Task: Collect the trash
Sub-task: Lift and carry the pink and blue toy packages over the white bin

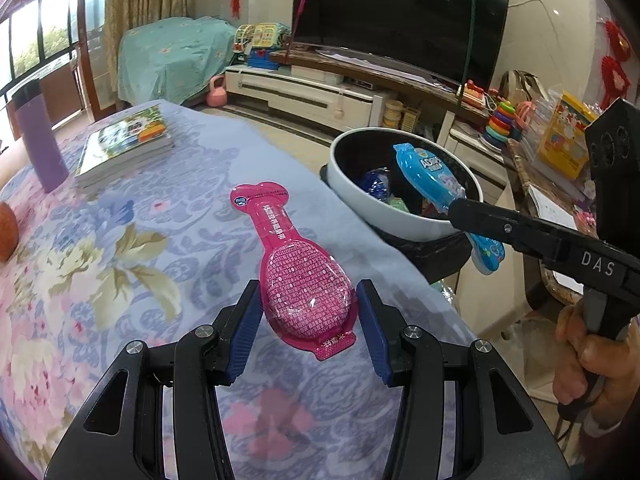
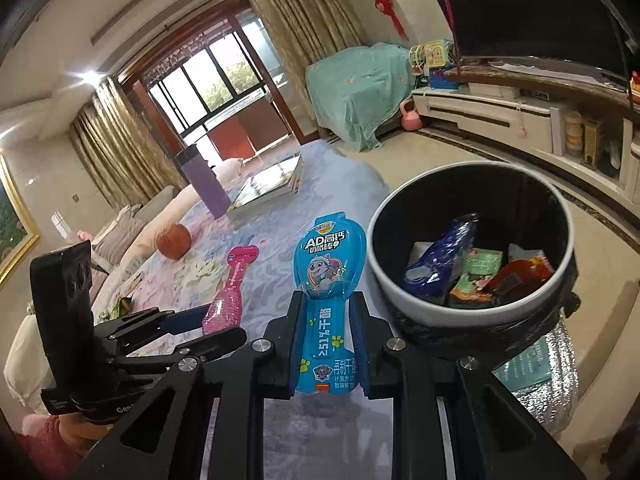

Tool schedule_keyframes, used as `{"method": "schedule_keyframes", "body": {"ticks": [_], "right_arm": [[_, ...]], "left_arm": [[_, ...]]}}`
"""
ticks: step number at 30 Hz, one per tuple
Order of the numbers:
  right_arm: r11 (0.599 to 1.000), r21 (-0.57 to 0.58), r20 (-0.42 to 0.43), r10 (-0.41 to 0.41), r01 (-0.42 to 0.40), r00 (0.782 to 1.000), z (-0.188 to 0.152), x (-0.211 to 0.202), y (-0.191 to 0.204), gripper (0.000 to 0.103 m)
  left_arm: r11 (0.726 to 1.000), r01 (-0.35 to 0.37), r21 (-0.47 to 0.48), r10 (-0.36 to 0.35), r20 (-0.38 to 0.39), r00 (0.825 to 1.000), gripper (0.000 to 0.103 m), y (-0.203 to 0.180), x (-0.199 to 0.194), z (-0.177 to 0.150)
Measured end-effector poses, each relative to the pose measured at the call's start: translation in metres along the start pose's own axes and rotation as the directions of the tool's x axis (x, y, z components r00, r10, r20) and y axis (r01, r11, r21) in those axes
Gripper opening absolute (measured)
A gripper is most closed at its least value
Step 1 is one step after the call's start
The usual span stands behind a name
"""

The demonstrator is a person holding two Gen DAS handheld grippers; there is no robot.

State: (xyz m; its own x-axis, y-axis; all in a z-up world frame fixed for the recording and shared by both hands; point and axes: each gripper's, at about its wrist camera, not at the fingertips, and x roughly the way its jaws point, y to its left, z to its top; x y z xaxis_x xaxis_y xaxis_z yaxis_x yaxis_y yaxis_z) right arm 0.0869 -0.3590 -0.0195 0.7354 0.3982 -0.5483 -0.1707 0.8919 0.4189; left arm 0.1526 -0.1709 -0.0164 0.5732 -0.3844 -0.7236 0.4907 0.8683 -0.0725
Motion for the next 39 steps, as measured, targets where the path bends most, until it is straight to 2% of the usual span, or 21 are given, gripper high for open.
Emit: {"method": "schedule_keyframes", "body": {"ticks": [19, 39], "right_arm": [[0.998, 0.043, 0.056, -0.048, 0.046, 0.997, 0.021, -0.024, -0.038, 0.021], [0.996, 0.043, 0.078, -0.078, 0.075, 0.994, 0.043, -0.022, -0.062, 0.018]], "left_arm": [[0.995, 0.033, 0.089, -0.033, -0.004, 0.999, 0.047, -0.044, 0.019, 0.030], [0.987, 0.052, 0.150, -0.052, -0.004, 0.999, 0.047, -0.071, 0.040, 0.061]]}}
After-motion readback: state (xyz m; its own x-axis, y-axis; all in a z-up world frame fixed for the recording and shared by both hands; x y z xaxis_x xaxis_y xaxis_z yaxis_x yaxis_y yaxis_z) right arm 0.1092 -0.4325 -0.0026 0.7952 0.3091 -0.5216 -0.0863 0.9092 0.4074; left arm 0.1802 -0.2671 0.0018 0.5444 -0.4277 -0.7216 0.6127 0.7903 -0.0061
